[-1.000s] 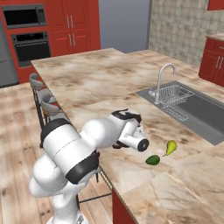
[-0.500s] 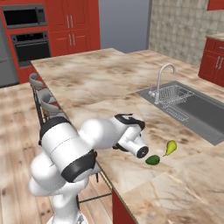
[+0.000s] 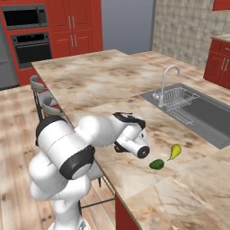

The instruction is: Move the ketchup and ketchup from the cabinet to the dining counter.

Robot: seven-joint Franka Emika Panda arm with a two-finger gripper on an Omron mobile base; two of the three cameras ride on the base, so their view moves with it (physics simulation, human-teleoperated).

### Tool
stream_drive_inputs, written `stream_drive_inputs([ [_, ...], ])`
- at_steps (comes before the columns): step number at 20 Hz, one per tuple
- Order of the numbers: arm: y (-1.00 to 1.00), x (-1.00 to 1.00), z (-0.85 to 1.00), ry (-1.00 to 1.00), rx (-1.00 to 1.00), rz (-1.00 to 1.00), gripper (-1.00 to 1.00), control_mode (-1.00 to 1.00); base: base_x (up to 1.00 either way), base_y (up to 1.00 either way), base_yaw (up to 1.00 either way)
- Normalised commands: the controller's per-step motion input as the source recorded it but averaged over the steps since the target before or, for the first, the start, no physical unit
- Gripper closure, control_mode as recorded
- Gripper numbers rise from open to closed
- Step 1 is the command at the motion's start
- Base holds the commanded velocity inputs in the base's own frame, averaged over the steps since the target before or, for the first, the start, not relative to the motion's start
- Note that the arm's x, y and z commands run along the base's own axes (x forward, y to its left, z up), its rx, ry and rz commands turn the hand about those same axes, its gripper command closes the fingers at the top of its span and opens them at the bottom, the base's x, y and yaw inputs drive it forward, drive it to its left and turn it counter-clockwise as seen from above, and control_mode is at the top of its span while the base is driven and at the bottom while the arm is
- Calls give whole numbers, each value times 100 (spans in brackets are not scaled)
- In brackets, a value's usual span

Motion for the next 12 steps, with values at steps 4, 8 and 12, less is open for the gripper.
stream_drive_inputs([
  [4, 28, -2, -29, 0, -10, -6, 100, -100, 0, 0, 0],
  [8, 29, -6, -32, 0, -13, -8, 100, -100, 0, 0, 0],
  [12, 11, -11, -26, 0, -4, -10, 100, -100, 0, 0, 0],
])
